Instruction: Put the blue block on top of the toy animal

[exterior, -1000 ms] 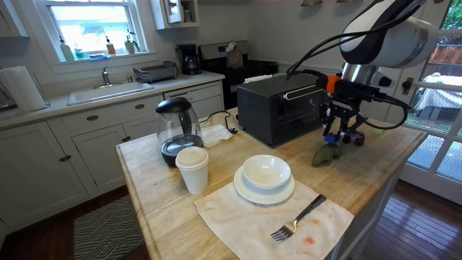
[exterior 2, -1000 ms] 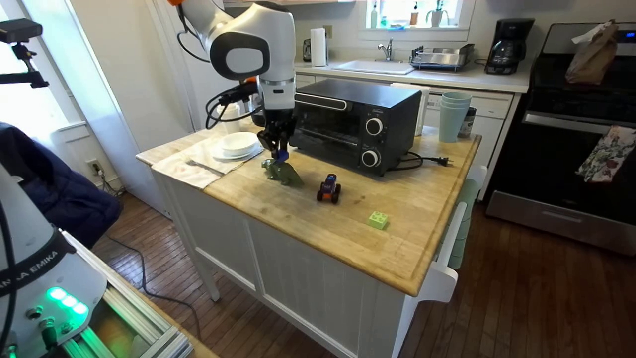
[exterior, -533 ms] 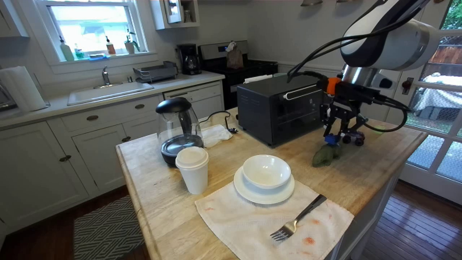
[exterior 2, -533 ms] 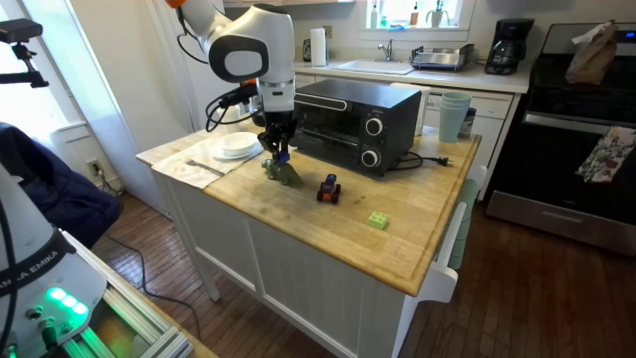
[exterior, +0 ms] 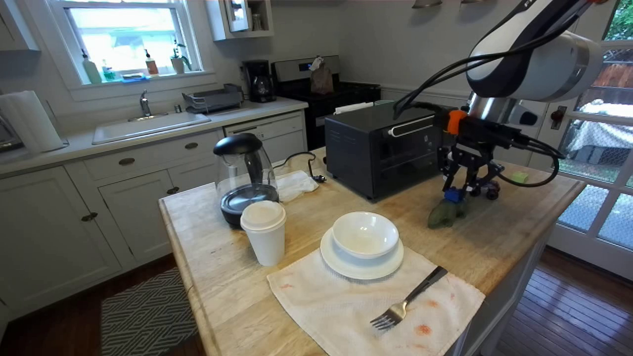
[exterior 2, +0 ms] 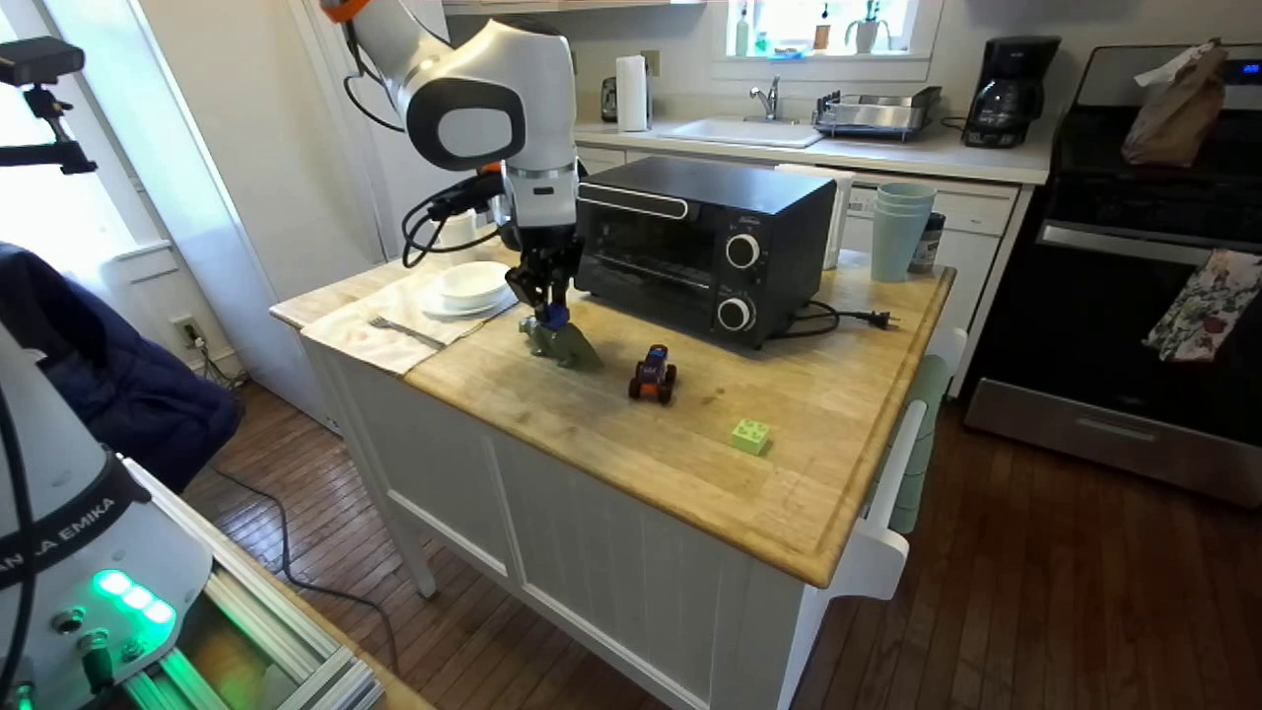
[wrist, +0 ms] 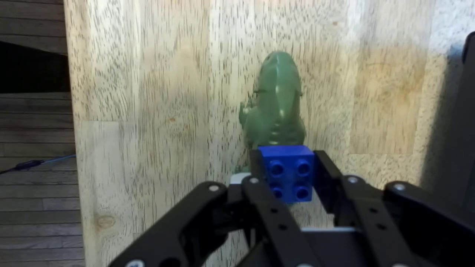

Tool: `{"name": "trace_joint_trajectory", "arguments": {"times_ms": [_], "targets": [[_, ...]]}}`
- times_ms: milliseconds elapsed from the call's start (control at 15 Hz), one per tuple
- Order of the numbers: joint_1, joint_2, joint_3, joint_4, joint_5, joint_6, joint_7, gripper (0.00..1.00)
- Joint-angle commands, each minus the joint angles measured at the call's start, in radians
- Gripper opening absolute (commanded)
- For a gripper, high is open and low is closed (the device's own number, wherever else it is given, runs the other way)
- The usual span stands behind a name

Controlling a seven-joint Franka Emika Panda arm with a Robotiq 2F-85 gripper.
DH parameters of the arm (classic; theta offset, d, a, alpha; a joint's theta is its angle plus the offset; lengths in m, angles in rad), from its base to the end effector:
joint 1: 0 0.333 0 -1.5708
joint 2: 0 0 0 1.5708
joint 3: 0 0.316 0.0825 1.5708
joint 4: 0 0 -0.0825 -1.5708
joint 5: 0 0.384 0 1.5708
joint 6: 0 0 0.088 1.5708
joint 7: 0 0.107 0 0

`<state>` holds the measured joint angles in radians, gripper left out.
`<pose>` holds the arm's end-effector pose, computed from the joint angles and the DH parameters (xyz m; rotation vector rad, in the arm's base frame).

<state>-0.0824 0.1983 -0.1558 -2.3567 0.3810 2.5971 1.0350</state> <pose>0.4993 -0.1299 0.2499 -2.0729 2.1167 0.0339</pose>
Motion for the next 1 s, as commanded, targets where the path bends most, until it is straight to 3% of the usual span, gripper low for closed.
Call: {"name": "trace_joint_trajectory", "arguments": {"times_ms": [0,933], "targets": [[0.01,-0.007,0.0,-0.02,-0.023,0.035,0.044,0.11],[0.013,-0.002,-0.006,-0.028,-0.066,0.049,0.087,0.11]]}}
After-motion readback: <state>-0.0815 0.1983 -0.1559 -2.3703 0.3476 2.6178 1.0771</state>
